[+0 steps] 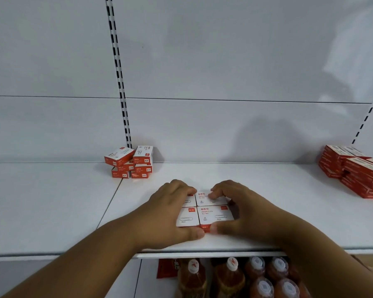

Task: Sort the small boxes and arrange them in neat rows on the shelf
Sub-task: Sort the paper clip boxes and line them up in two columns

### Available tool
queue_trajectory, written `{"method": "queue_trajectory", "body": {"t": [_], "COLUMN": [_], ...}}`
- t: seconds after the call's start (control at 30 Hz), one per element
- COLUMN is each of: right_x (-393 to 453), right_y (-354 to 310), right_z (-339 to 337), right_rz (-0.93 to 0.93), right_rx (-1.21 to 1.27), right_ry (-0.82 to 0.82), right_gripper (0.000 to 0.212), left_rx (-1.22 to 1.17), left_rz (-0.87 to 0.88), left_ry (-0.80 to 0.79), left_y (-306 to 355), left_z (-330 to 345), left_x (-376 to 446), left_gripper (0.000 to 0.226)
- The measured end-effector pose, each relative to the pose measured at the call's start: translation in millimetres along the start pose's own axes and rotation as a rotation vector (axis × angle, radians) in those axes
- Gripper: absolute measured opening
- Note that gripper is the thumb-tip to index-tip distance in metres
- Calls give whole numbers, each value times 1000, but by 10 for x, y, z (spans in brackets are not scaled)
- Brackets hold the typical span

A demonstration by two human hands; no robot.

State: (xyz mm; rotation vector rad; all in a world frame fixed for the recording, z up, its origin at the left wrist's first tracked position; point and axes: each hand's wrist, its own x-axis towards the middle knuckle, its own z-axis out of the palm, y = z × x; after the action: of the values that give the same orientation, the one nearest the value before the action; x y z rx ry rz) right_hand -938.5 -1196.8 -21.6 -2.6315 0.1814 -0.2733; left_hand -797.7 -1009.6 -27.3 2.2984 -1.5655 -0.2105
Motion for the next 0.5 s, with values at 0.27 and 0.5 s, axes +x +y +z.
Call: {"method": "queue_trajectory", "body": {"t": [0.27,0.5], "right_x": [6,-37], "right_y": [-15,-74], "right_z": [0,-22], "right_rz": [31,129], "right_rx": [35,119], "right_ry": [-4,-15], "right_gripper": [61,59], "left_rx": [5,-54], "left_rz": [5,-15], "left_ry": [14,17], "left_y": [23,49], "left_z": [-10,-68], "left_x": [26,-22], "left_gripper": [84,88]}}
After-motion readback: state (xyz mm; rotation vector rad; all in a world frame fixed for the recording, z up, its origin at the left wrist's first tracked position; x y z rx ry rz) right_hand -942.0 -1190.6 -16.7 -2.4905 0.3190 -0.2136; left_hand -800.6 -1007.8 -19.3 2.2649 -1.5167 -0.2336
